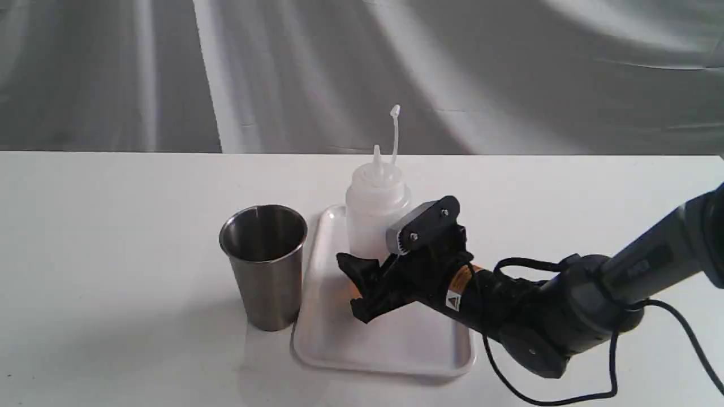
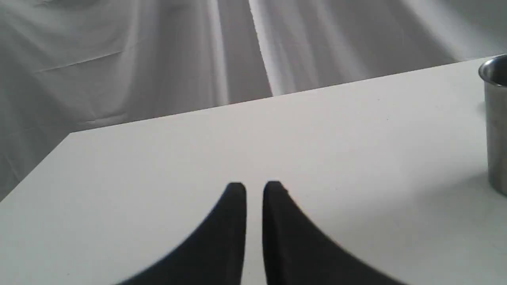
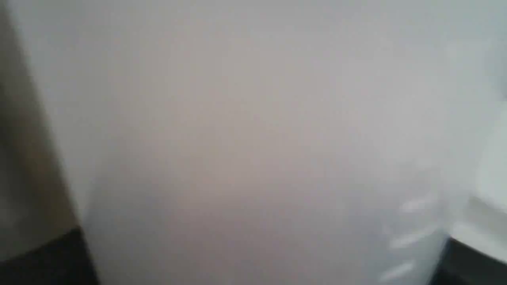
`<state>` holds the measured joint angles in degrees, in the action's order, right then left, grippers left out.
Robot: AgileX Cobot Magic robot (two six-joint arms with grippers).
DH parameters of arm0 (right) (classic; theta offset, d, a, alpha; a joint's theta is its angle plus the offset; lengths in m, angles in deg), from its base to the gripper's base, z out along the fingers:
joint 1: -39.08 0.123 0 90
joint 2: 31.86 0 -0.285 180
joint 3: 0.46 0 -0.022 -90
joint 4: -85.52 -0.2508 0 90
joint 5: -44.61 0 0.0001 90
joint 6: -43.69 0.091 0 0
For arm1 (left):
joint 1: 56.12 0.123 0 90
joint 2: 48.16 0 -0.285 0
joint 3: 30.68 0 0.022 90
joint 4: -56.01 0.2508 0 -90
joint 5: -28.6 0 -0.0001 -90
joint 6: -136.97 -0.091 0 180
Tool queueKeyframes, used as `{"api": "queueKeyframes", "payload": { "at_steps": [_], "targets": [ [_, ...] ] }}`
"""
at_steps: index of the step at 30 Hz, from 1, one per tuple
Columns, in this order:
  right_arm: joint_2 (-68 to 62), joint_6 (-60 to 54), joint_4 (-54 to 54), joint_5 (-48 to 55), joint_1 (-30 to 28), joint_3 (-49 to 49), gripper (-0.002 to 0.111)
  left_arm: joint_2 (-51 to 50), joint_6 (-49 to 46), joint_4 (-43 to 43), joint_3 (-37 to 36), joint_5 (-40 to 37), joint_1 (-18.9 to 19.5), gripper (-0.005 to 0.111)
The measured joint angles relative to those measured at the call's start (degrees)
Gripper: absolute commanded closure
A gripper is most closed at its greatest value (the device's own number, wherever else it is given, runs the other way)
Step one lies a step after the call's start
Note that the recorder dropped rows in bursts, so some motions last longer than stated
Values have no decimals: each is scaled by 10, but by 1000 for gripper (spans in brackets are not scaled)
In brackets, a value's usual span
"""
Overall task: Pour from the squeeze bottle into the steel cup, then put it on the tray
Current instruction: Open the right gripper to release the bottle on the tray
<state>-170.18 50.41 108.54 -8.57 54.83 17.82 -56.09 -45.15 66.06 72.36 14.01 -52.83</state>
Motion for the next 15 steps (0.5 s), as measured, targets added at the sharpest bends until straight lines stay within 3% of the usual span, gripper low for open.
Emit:
{"api": "queueKeyframes", "payload": {
  "at_steps": [6,11,15],
  "targets": [
    [0,0,0,-18,0,13,66,0,0,0,0,0,0,98],
    [0,0,0,-18,0,13,31,0,0,0,0,0,0,98],
    [0,1,0,-26,0,16,16,0,0,0,0,0,0,98]
  ]
}}
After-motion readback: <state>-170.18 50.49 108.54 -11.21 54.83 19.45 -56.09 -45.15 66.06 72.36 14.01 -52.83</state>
